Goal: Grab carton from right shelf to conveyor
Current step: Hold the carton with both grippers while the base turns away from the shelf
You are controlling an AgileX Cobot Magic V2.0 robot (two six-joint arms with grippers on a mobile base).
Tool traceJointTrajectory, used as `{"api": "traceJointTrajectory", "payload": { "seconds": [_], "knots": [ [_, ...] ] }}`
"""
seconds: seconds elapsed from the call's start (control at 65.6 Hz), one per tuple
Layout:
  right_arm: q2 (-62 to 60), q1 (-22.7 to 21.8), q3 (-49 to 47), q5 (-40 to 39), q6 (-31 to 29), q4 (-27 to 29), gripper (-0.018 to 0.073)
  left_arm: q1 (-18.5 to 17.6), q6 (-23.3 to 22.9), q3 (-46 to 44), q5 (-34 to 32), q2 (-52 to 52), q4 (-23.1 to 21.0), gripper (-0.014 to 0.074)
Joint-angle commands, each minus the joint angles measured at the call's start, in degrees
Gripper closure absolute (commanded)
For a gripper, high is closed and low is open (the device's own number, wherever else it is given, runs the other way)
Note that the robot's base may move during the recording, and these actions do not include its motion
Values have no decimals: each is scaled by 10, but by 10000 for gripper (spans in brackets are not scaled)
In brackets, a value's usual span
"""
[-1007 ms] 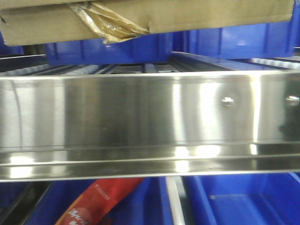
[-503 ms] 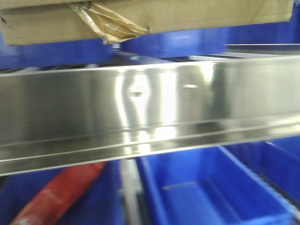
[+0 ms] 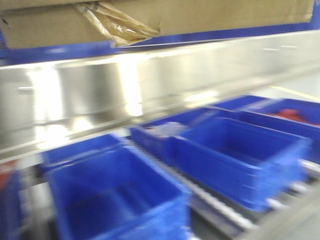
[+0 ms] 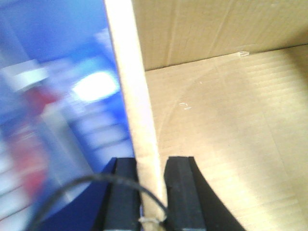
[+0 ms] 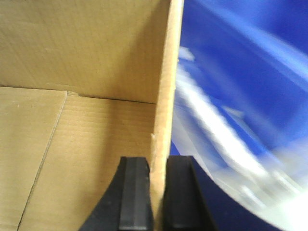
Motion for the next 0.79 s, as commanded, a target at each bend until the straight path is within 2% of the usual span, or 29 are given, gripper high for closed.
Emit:
{"api": "traceJointTrajectory", "payload": {
  "seconds": [0.0, 0.778],
  "knots": [
    [-4, 1, -2, -43, -6, 3, 627, -6, 5, -5, -24, -10, -32, 616],
    [-4, 1, -2, -43, -6, 3, 627, -6, 5, -5, -26, -10, -32, 616]
  ]
}}
